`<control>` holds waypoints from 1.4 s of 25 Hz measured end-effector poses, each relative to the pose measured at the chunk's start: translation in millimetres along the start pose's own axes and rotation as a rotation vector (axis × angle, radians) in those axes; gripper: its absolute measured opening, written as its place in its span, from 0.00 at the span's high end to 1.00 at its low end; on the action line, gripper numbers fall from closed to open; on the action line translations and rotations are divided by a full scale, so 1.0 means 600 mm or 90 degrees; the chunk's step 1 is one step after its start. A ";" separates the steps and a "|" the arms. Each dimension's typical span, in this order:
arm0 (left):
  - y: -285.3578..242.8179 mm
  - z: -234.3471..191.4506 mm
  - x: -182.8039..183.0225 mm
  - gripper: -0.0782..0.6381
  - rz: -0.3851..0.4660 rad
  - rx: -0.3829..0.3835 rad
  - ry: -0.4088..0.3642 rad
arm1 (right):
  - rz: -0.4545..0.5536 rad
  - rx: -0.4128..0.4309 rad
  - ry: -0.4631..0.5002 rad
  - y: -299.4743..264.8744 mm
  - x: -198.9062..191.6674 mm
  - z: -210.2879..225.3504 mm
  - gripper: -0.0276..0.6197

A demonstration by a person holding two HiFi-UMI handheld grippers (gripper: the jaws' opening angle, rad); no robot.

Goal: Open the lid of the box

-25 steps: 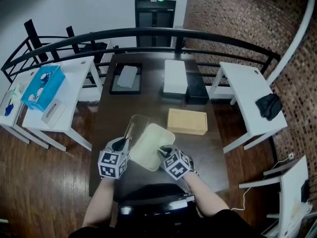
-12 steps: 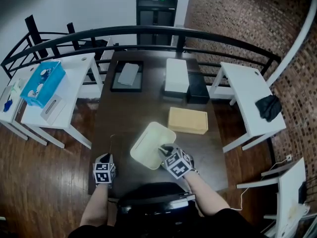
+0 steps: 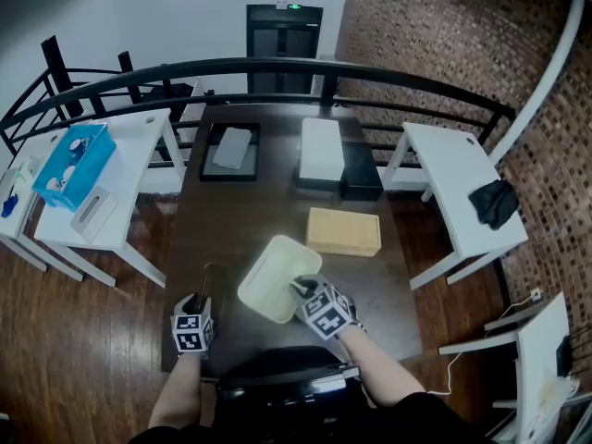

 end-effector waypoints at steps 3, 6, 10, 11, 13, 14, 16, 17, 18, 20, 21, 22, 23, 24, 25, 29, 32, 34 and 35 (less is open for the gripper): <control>0.028 -0.011 0.052 0.71 0.069 0.011 0.019 | 0.011 0.007 -0.030 0.006 0.001 0.006 0.88; 0.064 -0.028 0.109 0.71 0.142 0.024 0.035 | 0.067 0.017 -0.083 0.037 0.017 0.014 0.88; 0.124 -0.068 0.182 0.74 0.228 0.056 0.042 | 0.260 0.038 -0.145 0.118 0.095 0.035 0.88; 0.136 -0.073 0.198 0.74 0.248 0.059 0.048 | 0.304 0.037 -0.159 0.146 0.109 0.048 0.88; 0.158 -0.075 0.225 0.77 0.289 0.059 0.067 | 0.359 0.017 -0.198 0.201 0.110 0.085 0.88; 0.170 -0.075 0.237 0.77 0.312 0.055 0.077 | 0.376 0.000 -0.224 0.224 0.101 0.107 0.88; 0.194 -0.073 0.259 0.80 0.355 0.039 0.091 | 0.401 -0.046 -0.276 0.264 0.077 0.152 0.90; 0.204 -0.070 0.268 0.80 0.370 0.031 0.096 | 0.411 -0.069 -0.299 0.282 0.063 0.173 0.95; 0.213 -0.065 0.275 0.81 0.381 0.025 0.097 | 0.420 -0.087 -0.319 0.299 0.048 0.191 0.95; 0.222 -0.054 0.277 0.81 0.386 0.012 0.093 | 0.433 -0.116 -0.348 0.327 0.019 0.214 0.95; 0.223 -0.048 0.274 0.81 0.383 0.004 0.090 | 0.436 -0.129 -0.360 0.338 0.003 0.221 0.95; 0.223 -0.043 0.270 0.81 0.379 -0.004 0.088 | 0.439 -0.142 -0.369 0.348 -0.014 0.226 0.95; 0.223 -0.038 0.266 0.81 0.375 -0.012 0.089 | 0.439 -0.154 -0.377 0.357 -0.030 0.229 0.95; 0.223 -0.033 0.262 0.81 0.372 -0.018 0.093 | 0.438 -0.162 -0.384 0.365 -0.046 0.230 0.95; 0.225 -0.030 0.259 0.81 0.370 -0.022 0.097 | 0.438 -0.167 -0.391 0.372 -0.061 0.229 0.95; 0.232 -0.020 0.252 0.81 0.367 -0.027 0.102 | 0.439 -0.175 -0.399 0.393 -0.088 0.214 0.95; 0.237 -0.012 0.250 0.81 0.367 -0.036 0.100 | 0.449 -0.181 -0.393 0.392 -0.089 0.202 0.96; 0.236 -0.008 0.248 0.81 0.366 -0.040 0.097 | 0.450 -0.180 -0.385 0.383 -0.086 0.196 0.96; 0.235 -0.006 0.249 0.81 0.365 -0.041 0.094 | 0.448 -0.179 -0.379 0.380 -0.084 0.193 0.96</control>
Point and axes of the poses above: the fingertips, and each gripper's own axes: y backward along the fingers, z to its right, x out of its top, the point moved 3 cm from there along y, backward along the fingers, and after that the axes turned 12 degrees about -y, right-handed, at the moved point
